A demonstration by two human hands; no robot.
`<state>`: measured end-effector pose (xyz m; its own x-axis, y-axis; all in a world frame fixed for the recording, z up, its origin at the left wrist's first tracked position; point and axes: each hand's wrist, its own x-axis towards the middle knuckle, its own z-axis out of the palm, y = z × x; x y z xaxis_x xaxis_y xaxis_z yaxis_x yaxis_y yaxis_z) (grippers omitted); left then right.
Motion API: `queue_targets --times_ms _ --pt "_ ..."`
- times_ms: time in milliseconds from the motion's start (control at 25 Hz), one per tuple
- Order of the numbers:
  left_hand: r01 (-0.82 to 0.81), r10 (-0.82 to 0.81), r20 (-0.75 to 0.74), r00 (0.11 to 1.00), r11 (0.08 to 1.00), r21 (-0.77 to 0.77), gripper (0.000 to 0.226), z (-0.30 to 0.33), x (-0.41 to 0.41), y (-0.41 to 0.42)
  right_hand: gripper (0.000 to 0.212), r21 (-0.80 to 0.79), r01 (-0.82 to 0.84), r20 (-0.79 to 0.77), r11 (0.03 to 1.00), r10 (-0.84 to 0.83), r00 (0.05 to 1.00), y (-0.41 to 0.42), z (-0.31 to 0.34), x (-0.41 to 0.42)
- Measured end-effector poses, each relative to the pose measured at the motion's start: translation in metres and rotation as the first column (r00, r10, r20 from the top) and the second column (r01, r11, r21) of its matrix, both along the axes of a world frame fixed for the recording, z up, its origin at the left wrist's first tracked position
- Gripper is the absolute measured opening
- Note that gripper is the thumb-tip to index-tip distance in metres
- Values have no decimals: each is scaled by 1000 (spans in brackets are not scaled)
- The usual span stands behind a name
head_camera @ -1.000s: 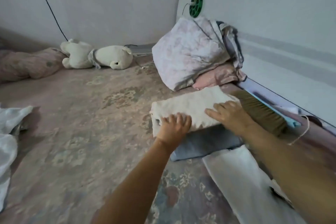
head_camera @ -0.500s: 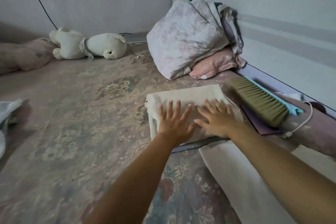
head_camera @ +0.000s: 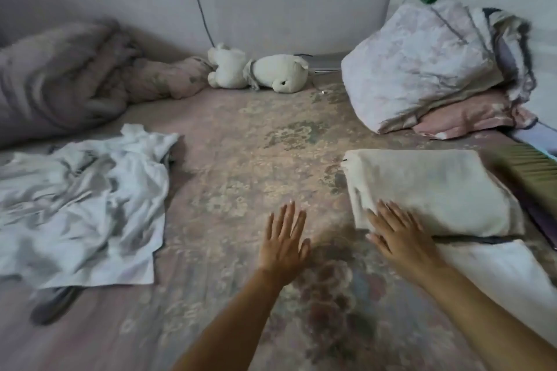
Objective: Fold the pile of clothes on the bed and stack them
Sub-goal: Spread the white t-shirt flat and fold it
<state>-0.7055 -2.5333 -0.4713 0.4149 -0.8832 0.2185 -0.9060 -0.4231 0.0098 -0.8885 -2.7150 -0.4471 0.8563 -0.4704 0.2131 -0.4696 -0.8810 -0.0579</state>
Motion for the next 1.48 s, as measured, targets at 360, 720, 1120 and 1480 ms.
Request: queue_targets --times_ms 360,720,1120,1480 --pt "-551 547 78 833 833 43 62 3 143 399 43 203 -457 -88 866 481 872 281 -44 205" --pt "-482 482 -21 876 875 -52 62 -33 205 468 55 137 -631 -41 764 640 767 424 8 430" --pt "-856 858 -79 508 513 68 84 -47 328 544 47 73 -663 -74 745 667 741 514 8 654" --pt "-841 844 -114 524 534 85 81 -44 332 546 26 177 -679 168 713 657 735 501 36 632"
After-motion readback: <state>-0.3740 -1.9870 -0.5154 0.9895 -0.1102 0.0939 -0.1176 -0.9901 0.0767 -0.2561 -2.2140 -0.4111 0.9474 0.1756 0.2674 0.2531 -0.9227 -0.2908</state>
